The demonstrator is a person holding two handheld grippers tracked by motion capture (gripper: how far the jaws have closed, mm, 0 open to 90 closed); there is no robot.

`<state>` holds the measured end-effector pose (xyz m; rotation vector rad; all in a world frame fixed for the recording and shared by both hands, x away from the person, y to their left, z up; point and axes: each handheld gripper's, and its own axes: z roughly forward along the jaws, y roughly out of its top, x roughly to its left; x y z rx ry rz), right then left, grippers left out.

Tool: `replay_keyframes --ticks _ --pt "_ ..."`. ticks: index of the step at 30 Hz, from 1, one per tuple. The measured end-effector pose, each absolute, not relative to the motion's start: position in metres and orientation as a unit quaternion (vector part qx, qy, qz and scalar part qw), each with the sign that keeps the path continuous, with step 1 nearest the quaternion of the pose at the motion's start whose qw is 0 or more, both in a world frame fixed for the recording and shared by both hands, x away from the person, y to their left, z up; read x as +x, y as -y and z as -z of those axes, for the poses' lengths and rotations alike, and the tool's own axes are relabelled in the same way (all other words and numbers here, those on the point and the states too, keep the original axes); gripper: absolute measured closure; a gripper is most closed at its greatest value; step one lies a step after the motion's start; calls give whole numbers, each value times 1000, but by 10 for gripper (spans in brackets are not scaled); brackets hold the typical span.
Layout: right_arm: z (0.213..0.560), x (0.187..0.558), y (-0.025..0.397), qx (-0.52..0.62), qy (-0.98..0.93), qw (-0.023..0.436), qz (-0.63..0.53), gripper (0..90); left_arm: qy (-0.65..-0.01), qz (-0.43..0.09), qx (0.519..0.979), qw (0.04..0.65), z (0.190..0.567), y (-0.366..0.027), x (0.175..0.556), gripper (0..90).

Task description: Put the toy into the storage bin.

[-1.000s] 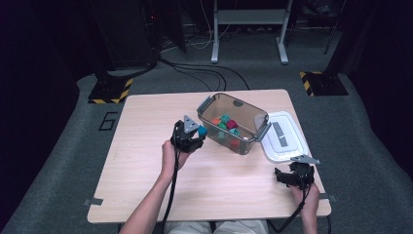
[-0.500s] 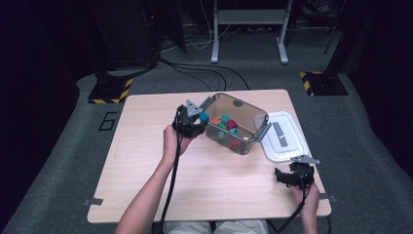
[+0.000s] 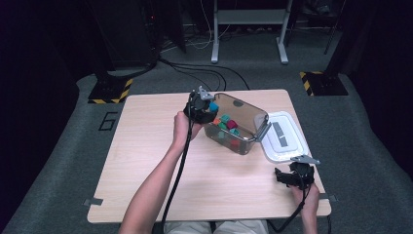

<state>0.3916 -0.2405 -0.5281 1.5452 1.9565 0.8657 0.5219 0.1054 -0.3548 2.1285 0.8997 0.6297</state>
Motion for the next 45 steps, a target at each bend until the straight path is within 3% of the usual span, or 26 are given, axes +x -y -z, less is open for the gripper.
replay_keyframes --ticks 11,21,24,33,45 --pt "528 392 241 567 -718 248 -318 115 -362 -218 846 325 374 -88 544 573" --pt "528 392 241 566 -719 248 -319 115 -380 -210 841 322 375 -97 537 231" --pt "528 392 241 566 -719 248 -318 115 -376 -209 840 332 373 -102 527 169" --pt "528 392 241 566 -719 248 -319 115 -384 -212 825 356 385 -128 493 62" --pt "528 392 240 564 -721 248 -317 113 -414 -199 828 320 457 -169 463 22"
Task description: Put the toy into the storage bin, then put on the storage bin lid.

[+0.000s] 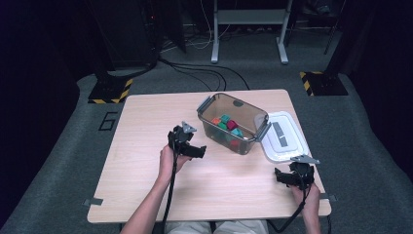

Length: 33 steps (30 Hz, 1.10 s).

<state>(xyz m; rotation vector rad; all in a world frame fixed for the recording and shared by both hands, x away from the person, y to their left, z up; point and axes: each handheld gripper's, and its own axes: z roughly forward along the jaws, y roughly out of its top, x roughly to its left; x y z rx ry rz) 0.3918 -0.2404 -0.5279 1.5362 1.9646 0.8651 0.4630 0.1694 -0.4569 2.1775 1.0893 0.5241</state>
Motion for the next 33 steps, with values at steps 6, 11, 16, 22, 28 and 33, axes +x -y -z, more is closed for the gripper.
replay_keyframes --ticks 6,11,16,22,28,33 --pt "528 389 235 538 -742 237 -321 76 -440 -178 826 304 497 -189 450 8" --pt "529 391 236 544 -742 234 -315 12 -452 -185 819 301 509 -200 442 0" --pt "529 390 234 543 -743 240 -310 0 -454 -191 817 299 520 -202 435 0" --pt "527 390 236 543 -741 246 -309 0 -458 -188 804 328 528 -205 430 0" --pt "522 391 241 539 -741 232 -327 0 -457 -191 803 332 529 -206 429 0" --pt "508 396 247 529 -744 228 -339 0 -457 -191 802 332 529 -206 429 0"
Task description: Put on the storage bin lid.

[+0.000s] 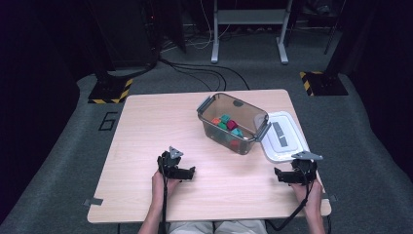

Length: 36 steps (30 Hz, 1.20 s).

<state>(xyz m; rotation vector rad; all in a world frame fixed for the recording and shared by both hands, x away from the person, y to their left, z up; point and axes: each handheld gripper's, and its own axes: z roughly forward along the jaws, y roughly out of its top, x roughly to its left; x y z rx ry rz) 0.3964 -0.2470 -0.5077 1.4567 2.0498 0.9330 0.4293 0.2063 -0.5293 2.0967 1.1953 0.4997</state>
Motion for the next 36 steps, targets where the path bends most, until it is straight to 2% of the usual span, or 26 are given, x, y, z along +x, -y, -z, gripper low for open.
replay_keyframes --ticks 18,36 --pt "485 432 259 506 -757 229 -345 0 -460 -195 799 335 530 -205 429 0" --pt "483 497 257 510 -763 213 -335 0 -460 -195 799 335 530 -205 429 0"
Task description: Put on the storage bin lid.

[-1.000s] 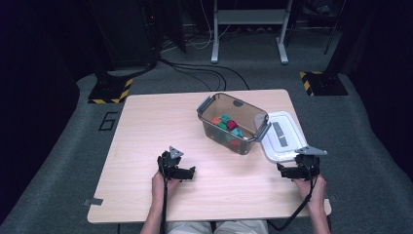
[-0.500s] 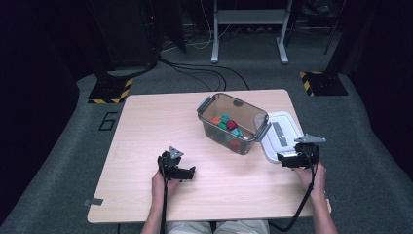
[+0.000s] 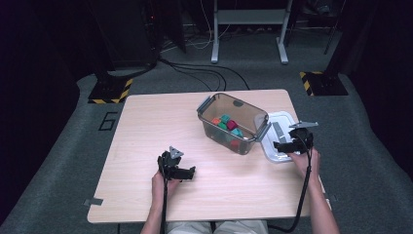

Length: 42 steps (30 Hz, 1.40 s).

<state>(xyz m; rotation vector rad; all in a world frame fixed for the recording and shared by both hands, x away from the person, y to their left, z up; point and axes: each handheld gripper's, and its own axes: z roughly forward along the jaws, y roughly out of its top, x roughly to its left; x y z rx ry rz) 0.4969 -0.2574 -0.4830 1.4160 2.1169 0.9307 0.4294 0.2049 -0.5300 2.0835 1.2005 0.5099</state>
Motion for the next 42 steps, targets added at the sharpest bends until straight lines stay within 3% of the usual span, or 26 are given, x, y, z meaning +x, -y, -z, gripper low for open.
replay_keyframes --ticks 14,26,30,32,42 --pt "489 541 259 543 -758 185 -309 38 -460 -195 798 335 530 -205 429 0" --pt "500 553 259 559 -747 213 -292 438 -460 -197 798 336 530 -205 429 1" --pt "500 552 261 557 -747 215 -292 510 -459 -198 798 336 530 -205 429 2" --pt "500 552 260 556 -749 209 -292 619 -459 -198 798 336 530 -205 429 2" --pt "500 552 261 562 -743 220 -290 670 -459 -198 798 337 530 -204 429 4"
